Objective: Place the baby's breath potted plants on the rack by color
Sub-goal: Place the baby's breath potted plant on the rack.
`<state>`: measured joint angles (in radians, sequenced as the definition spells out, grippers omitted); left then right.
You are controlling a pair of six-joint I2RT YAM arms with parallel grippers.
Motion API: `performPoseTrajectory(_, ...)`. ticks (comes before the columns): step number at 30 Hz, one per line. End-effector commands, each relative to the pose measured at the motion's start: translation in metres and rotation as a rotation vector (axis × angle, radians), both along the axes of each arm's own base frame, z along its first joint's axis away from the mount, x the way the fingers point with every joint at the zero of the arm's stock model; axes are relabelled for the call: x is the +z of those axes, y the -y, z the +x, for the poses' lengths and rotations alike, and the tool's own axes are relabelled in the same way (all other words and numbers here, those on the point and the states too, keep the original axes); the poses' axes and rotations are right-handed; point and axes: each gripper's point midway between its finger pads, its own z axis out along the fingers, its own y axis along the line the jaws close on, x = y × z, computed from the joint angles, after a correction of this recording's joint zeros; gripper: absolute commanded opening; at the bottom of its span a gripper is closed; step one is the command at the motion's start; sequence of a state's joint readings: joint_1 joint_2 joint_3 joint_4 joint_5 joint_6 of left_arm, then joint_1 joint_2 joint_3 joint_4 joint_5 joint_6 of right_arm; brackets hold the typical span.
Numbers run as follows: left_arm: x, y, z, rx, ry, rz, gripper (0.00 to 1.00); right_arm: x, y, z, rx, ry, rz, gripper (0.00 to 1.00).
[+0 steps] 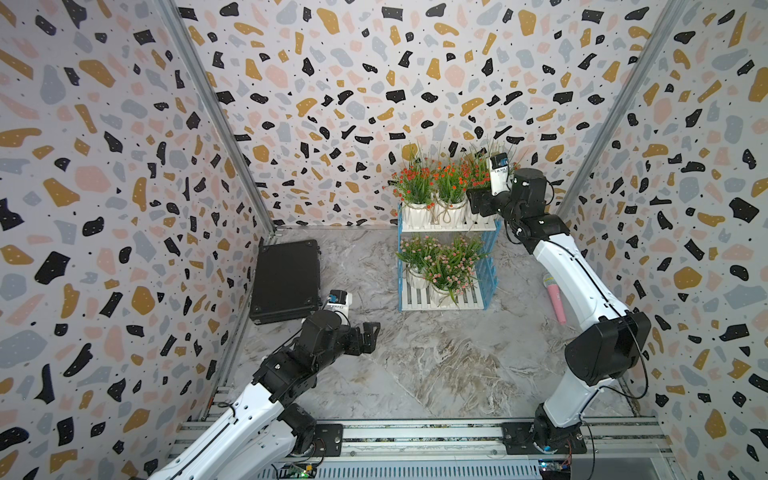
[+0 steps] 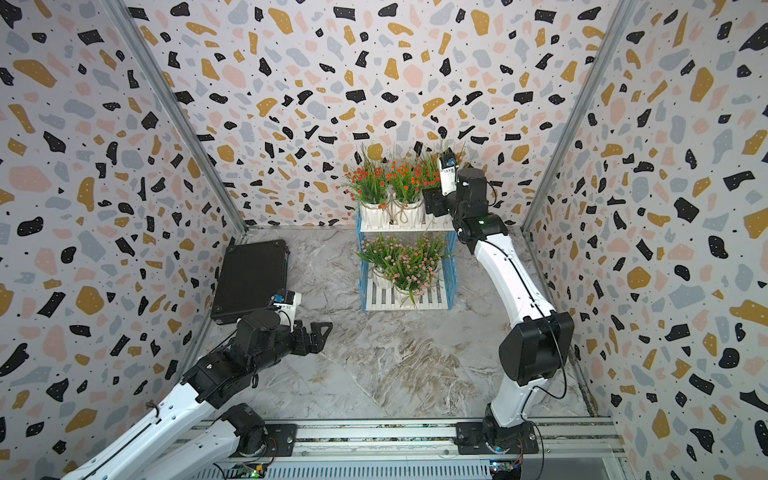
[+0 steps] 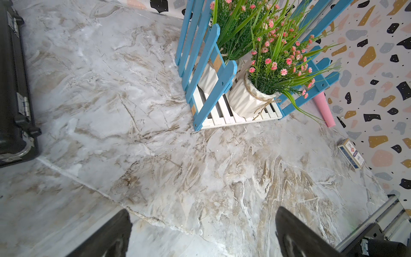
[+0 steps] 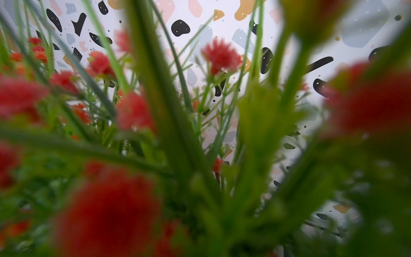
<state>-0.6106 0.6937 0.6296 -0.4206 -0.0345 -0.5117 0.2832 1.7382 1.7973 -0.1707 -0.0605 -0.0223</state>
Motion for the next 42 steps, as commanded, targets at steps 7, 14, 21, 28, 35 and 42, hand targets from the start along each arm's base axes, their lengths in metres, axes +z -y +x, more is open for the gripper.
performPoseTrajectory(7,0.017,-0.001,0.002,0.003,0.048,-0.017,0.99,0.039,-0.002,-0.003,0.038,0.168,0.079,0.74)
performPoseTrajectory(14,0.015,-0.001,0.002,0.002,0.046,-0.018,0.99,0.032,-0.003,-0.002,0.048,0.159,0.087,0.84)
performPoseTrajectory(21,0.016,-0.001,0.002,0.001,0.047,-0.018,0.99,0.041,-0.004,-0.007,0.062,0.172,0.096,1.0)
performPoseTrajectory(28,0.015,0.0,0.003,-0.001,0.046,-0.021,0.99,0.055,-0.004,-0.013,0.074,0.194,0.095,1.0)
performPoseTrajectory(35,0.016,0.0,0.003,-0.001,0.049,-0.025,0.99,0.064,-0.003,-0.018,0.077,0.213,0.098,1.0)
performPoseTrajectory(42,0.015,0.001,0.002,-0.003,0.047,-0.028,0.99,0.066,-0.002,-0.022,0.077,0.225,0.075,1.0)
